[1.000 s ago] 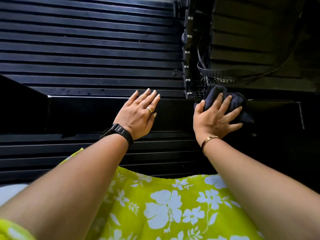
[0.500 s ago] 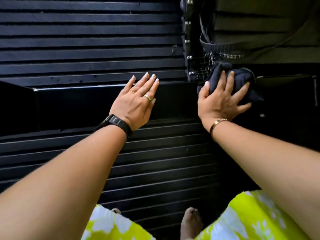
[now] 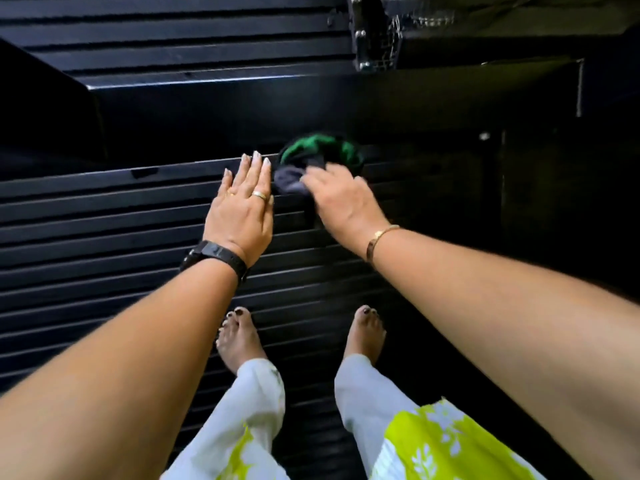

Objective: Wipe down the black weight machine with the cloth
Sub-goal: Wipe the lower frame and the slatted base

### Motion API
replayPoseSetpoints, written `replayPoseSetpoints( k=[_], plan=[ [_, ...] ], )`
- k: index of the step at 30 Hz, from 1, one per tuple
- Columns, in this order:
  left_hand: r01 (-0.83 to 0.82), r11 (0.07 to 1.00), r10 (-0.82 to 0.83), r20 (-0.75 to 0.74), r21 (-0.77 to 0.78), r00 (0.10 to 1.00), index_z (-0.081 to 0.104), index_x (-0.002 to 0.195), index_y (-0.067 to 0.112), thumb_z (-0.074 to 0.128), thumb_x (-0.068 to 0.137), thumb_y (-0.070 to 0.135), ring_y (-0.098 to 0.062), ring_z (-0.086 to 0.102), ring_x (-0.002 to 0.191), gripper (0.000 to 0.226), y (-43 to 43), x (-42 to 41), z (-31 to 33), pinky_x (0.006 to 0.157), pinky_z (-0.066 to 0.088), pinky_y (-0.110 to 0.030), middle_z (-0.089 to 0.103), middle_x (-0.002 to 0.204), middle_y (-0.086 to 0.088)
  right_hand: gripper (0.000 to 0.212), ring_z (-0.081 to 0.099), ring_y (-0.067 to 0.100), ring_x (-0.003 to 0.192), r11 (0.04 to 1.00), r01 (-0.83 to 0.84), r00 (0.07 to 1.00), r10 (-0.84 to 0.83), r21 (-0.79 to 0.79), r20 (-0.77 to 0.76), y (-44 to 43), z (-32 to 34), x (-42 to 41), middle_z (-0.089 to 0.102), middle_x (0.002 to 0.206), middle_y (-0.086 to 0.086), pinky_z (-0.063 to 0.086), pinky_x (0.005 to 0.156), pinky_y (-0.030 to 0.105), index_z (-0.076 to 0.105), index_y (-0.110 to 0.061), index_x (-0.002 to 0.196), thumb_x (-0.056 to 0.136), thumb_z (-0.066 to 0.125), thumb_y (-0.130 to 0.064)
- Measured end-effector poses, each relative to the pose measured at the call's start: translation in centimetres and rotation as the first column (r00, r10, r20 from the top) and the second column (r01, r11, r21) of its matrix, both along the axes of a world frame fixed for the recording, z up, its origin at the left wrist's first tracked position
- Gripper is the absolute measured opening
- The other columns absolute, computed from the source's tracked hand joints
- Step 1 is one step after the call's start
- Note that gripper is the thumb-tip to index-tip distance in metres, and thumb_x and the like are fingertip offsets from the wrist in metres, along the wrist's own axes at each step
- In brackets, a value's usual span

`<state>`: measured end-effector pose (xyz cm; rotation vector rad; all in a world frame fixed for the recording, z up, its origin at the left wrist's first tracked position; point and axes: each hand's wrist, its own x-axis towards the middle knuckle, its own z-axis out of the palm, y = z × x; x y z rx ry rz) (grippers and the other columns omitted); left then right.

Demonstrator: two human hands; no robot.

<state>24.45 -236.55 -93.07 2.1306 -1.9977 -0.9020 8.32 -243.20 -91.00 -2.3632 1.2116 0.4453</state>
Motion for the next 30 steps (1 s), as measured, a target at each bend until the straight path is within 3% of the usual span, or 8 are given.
replayPoseSetpoints(
  k=[2,3,7,11,14,19,22,30],
  plan=[
    [-0.05,0.998,0.049,0.007,0.05,0.999,0.021,0.151,0.002,0.023,0.093,0.026,-0.027,0.012,0.149,0.063,1.6,-0.7,2.5,0.119,0.002,-0.036,0.018,0.159,-0.015,0.021,0.058,0.038,0.094,0.996,0.069,0.989,-0.074,0.05,0.125,3.0,1.7,-0.3,0.063,0.103,0.016,0.055,0.066,0.047,0.065,-0.003,0.104,0.089,0.051,-0.008],
    [-0.072,0.995,0.071,0.007,0.063,0.997,0.019,0.152,0.002,0.021,0.093,0.027,-0.026,0.01,0.149,0.064,2.2,-1.0,3.6,0.119,0.0,-0.034,0.016,0.16,-0.013,0.021,0.059,0.039,0.091,0.993,0.107,0.98,-0.115,0.057,0.161,4.1,2.7,-0.5,0.063,0.1,0.018,0.055,0.067,0.048,0.066,-0.001,0.102,0.087,0.051,-0.006],
    [-0.097,0.992,0.095,0.035,0.079,0.995,0.018,0.152,0.003,0.021,0.096,0.025,-0.025,0.008,0.15,0.061,4.4,-2.2,9.0,0.118,-0.004,-0.032,0.014,0.161,-0.013,0.034,0.046,0.036,0.123,0.966,0.215,0.966,-0.232,0.145,0.114,7.8,8.4,-0.7,0.05,0.137,0.02,0.042,0.1,0.044,0.055,-0.001,0.129,0.099,0.044,-0.01],
    [-0.128,0.985,0.12,0.074,0.113,0.99,0.007,0.154,0.008,0.027,0.104,0.02,-0.02,-0.002,0.15,0.055,6.0,-3.5,14.3,0.119,-0.008,-0.031,0.004,0.163,-0.008,0.04,0.027,0.032,0.143,0.943,0.308,0.942,-0.321,0.127,0.102,10.6,13.7,-1.7,0.026,0.157,0.012,0.033,0.109,0.038,0.047,-0.007,0.14,0.101,0.04,-0.004],
    [-0.139,0.983,0.132,0.067,0.118,0.989,0.006,0.155,0.009,0.027,0.104,0.021,-0.019,-0.003,0.15,0.056,7.6,-5.1,19.0,0.118,-0.01,-0.03,0.002,0.163,-0.006,0.046,0.018,0.031,0.147,0.94,0.323,0.941,-0.331,0.114,0.064,12.3,17.3,-3.5,0.02,0.159,0.01,0.029,0.113,0.038,0.039,-0.014,0.147,0.102,0.036,-0.004],
    [-0.063,0.991,0.059,0.036,0.115,0.998,0.006,0.154,0.009,0.029,0.103,0.019,-0.018,-0.002,0.15,0.057,9.2,-6.7,27.5,0.117,-0.012,-0.029,0.004,0.163,-0.007,0.045,0.037,0.04,0.137,0.938,0.345,0.923,-0.346,0.034,0.169,13.1,25.6,-5.6,0.042,0.147,0.018,0.036,0.108,0.041,0.054,-0.006,0.135,0.093,0.044,0.005],
    [0.009,0.997,-0.017,0.093,0.076,0.995,0.003,0.155,0.009,0.026,0.103,0.02,-0.018,-0.003,0.15,0.058,8.7,-6.8,33.2,0.118,-0.008,-0.032,0.001,0.163,-0.006,0.044,0.045,0.044,0.13,0.944,0.33,0.923,-0.326,0.017,0.206,12.7,31.6,-6.2,0.05,0.139,0.024,0.037,0.106,0.043,0.059,0.0,0.129,0.088,0.042,0.003],
    [-0.129,0.992,0.127,0.1,0.007,0.987,0.011,0.155,0.01,0.024,0.106,0.028,-0.018,0.001,0.15,0.054,7.2,-7.6,46.5,0.12,-0.004,-0.033,0.009,0.163,-0.005,0.046,0.026,0.029,0.144,0.947,0.32,0.925,-0.317,0.02,0.207,12.5,44.7,-6.1,0.031,0.154,0.018,0.017,0.115,0.027,0.043,-0.004,0.143,0.098,0.035,0.002]
  ],
)
